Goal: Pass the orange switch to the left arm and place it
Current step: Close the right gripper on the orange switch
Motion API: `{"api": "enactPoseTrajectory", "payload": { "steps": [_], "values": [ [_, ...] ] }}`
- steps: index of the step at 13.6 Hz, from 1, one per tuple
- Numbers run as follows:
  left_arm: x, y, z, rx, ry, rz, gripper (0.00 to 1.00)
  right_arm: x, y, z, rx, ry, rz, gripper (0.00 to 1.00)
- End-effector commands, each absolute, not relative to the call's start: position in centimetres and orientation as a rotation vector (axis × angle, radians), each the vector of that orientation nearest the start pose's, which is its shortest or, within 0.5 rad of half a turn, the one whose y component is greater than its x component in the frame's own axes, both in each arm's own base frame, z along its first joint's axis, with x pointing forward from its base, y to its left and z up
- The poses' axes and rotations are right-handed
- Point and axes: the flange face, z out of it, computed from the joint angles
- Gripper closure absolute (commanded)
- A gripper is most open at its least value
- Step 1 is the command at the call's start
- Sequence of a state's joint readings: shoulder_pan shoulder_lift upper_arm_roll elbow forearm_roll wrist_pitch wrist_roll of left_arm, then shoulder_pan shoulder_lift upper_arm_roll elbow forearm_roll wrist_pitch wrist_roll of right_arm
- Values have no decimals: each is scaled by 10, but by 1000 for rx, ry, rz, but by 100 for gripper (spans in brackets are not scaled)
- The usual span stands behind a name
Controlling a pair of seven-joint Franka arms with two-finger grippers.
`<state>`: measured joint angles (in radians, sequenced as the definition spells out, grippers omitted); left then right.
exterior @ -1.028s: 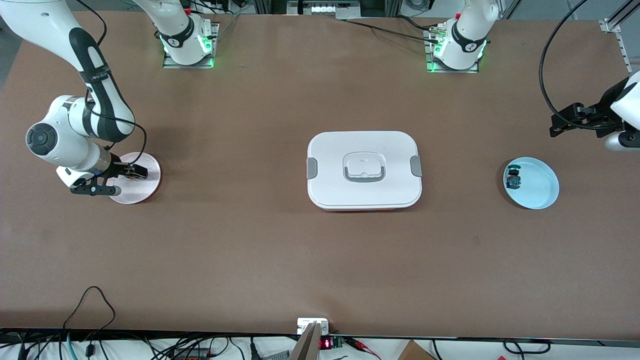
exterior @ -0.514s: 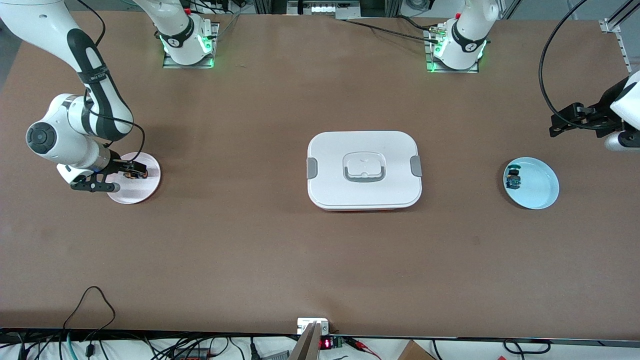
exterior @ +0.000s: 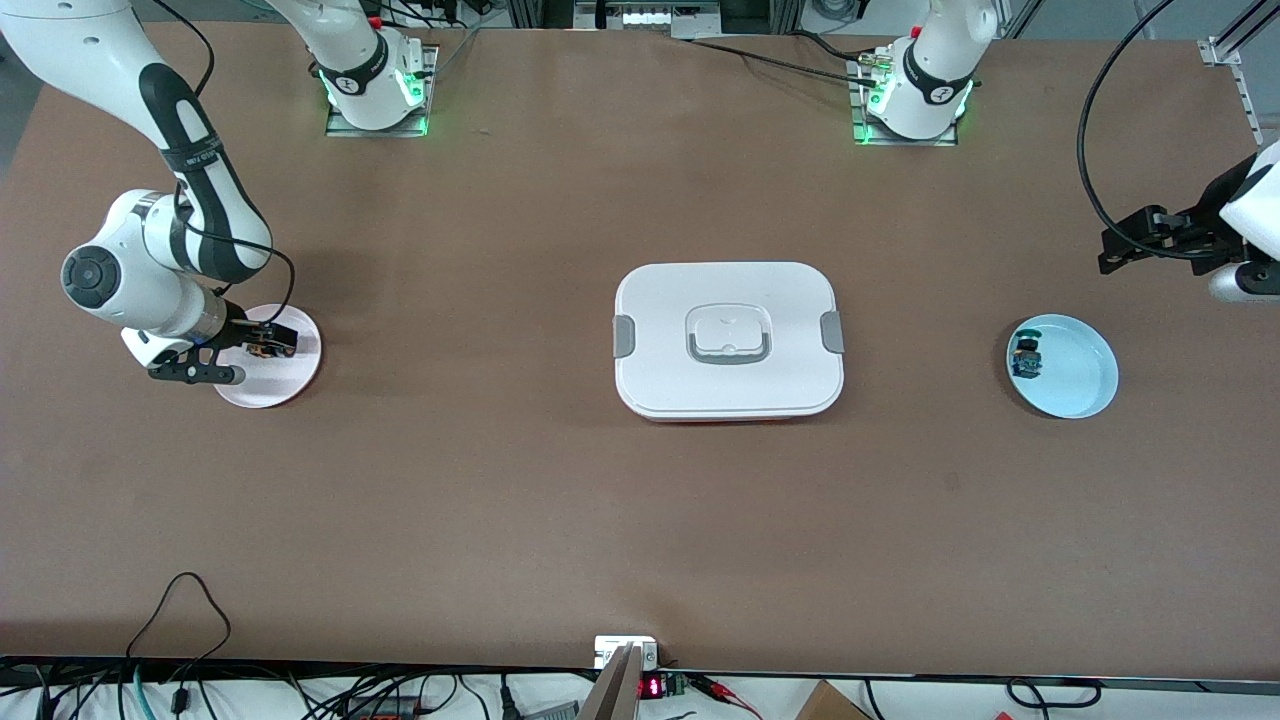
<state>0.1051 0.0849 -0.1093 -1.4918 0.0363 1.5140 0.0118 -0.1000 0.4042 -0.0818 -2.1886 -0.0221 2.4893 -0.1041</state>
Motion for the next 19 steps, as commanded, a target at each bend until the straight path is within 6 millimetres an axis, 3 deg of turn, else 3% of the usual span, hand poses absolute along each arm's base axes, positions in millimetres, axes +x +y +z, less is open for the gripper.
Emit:
{"api": "enactPoseTrajectory", "payload": {
  "steps": [1, 11, 13, 15, 17, 19],
  "values": [
    [571, 2, 618, -3112, 46, 76, 0, 536, -99, 186, -3154, 89, 154, 0],
    [571, 2, 618, -3112, 46, 76, 0, 536, -98, 180, -3152, 72, 169, 1],
    [570, 2, 619, -3110, 45, 76, 0, 535, -99, 179, -3151, 41, 172, 5],
    [570, 2, 619, -3110, 45, 76, 0, 535, -99, 179, -3148, -20, 174, 27],
    [571, 3, 618, -3112, 43, 78, 0, 535, -100, 180, -3144, -85, 177, 62],
    [570, 4, 617, -3112, 41, 81, 0, 534, -100, 181, -3140, -104, 181, 82]
  ]
}}
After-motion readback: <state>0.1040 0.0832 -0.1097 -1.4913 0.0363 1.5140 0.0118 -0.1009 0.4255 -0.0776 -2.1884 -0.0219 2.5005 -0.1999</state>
